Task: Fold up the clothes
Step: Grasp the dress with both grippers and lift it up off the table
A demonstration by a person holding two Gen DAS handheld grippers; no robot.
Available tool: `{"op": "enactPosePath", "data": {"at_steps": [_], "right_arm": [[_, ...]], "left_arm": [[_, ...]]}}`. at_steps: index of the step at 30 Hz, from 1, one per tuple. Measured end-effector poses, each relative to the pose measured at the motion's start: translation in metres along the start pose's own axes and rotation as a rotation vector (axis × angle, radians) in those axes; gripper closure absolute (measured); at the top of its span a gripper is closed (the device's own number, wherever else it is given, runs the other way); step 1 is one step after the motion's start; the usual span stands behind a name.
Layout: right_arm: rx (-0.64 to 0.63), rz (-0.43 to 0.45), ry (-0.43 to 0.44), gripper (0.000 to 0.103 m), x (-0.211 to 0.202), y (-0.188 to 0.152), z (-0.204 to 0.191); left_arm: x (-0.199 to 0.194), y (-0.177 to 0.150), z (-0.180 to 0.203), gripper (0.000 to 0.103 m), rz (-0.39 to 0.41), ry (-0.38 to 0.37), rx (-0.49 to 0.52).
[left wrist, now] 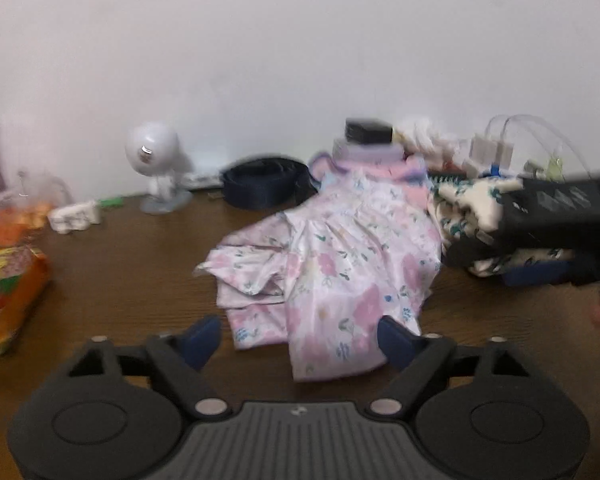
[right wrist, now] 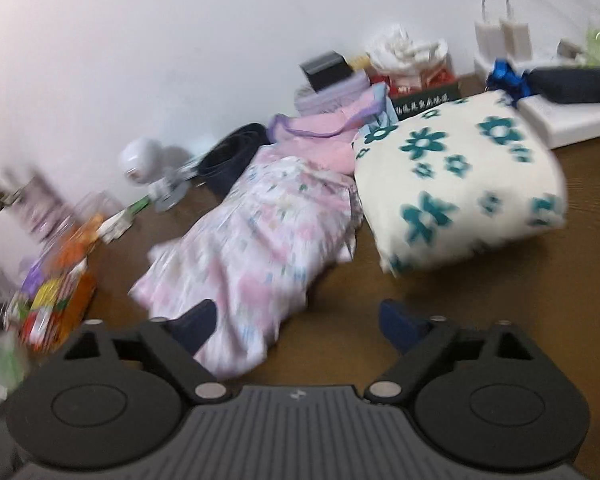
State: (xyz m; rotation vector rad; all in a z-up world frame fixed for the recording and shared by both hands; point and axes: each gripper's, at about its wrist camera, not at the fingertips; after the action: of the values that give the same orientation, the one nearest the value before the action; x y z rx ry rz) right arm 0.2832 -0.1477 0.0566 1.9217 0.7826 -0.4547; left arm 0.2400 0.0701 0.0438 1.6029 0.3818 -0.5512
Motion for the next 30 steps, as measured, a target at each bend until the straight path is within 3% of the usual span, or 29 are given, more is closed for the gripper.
{"op": "enactPosePath", "data": {"at_steps": [1,3,5,6,7,8,11,14,18,24,27,30], "right_arm": [[0.016,-0.004,-0.015,0.028,0.013,0.004,-0.001],[0.038,-0.029,-0.025,0.037,0.035,0.009,-0.003],[0.06,-0.07,-0.012,0.062,0.054,0.011,-0.004],[0.054,-0.084,-0.01,0.083,0.061,0.011,-0.006],[0.05,-0.076,-0.011,0.095,0.06,0.011,-0.008],[0.045,-0.067,-0.012,0.097,0.059,0.011,-0.009],[0.015,-0.038,0.046,0.101,0.031,0.013,-0.021],[-0.032,0.013,0.135,0.102,-0.025,0.015,-0.039],[-0.16,0.111,0.263,0.102,-0.134,0.012,-0.073],[-0.289,0.344,0.381,0.102,-0.305,0.008,-0.107],[-0.344,0.419,0.45,0.102,-0.377,0.003,-0.116],[-0.376,0.482,0.456,0.102,-0.426,-0.006,-0.117]], "left_arm": [[0.01,0.001,-0.003,0.07,-0.029,0.003,-0.016],[0.024,0.004,-0.013,0.098,-0.066,-0.022,-0.078],[0.028,0.003,-0.025,0.101,-0.073,-0.074,-0.149],[0.027,0.003,-0.029,0.103,-0.06,-0.083,-0.161],[0.023,0.004,-0.031,0.103,-0.044,-0.09,-0.168],[0.014,0.004,-0.033,0.103,-0.021,-0.095,-0.168],[-0.031,0.017,-0.036,0.103,0.074,-0.111,-0.161],[-0.091,0.033,-0.033,0.103,0.192,-0.101,-0.132],[-0.188,0.058,-0.025,0.103,0.354,-0.114,-0.121],[-0.333,0.081,-0.007,0.103,0.608,-0.182,-0.085],[-0.38,0.083,-0.004,0.103,0.663,-0.241,-0.079],[-0.41,0.081,-0.002,0.103,0.693,-0.272,-0.071]]}}
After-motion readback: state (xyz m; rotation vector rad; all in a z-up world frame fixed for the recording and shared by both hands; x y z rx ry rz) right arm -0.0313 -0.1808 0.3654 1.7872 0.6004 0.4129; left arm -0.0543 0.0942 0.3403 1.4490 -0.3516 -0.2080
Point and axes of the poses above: each gripper's, at about its wrist camera, not at the fingertips, and x roughly the way its jaws point, z to its right, y to its top, and after that the axes turned 4 degrees about z, right-handed
